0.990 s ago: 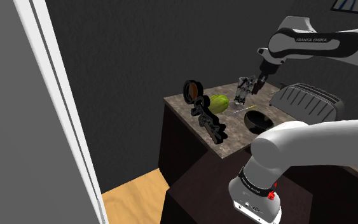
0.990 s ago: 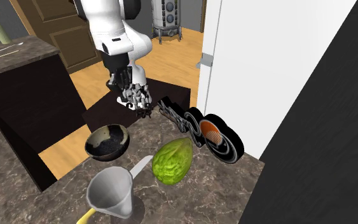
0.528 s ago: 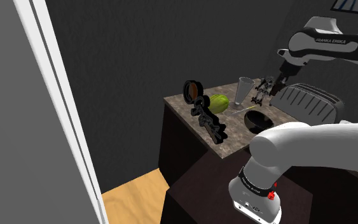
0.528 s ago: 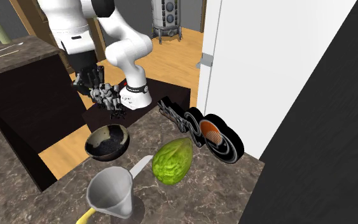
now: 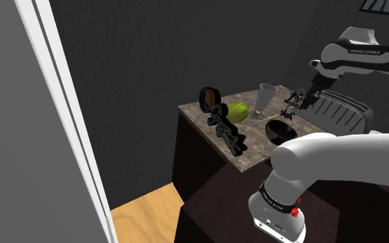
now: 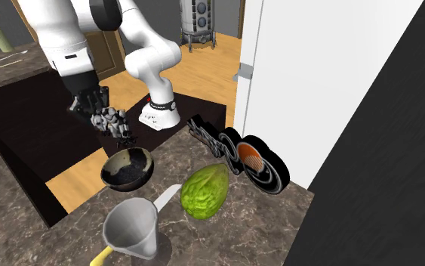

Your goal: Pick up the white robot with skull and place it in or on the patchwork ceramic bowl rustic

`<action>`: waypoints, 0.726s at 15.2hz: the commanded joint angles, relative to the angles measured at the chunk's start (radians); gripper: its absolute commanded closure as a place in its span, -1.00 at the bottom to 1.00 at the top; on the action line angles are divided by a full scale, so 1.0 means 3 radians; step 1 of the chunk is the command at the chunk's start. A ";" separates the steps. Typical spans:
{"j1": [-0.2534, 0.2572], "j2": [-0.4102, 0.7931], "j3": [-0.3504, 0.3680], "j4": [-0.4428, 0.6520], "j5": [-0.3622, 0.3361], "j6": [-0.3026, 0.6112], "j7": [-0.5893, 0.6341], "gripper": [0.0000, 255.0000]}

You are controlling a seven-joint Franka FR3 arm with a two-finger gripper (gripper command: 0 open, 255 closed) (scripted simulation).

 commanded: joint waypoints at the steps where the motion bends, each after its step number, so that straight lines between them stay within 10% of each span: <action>1: -0.0005 0.0014 -0.0056 -0.0072 -0.0040 0.0093 0.0003 1.00; 11: -0.0003 0.0134 -0.0339 -0.0389 -0.0234 0.0553 0.0041 1.00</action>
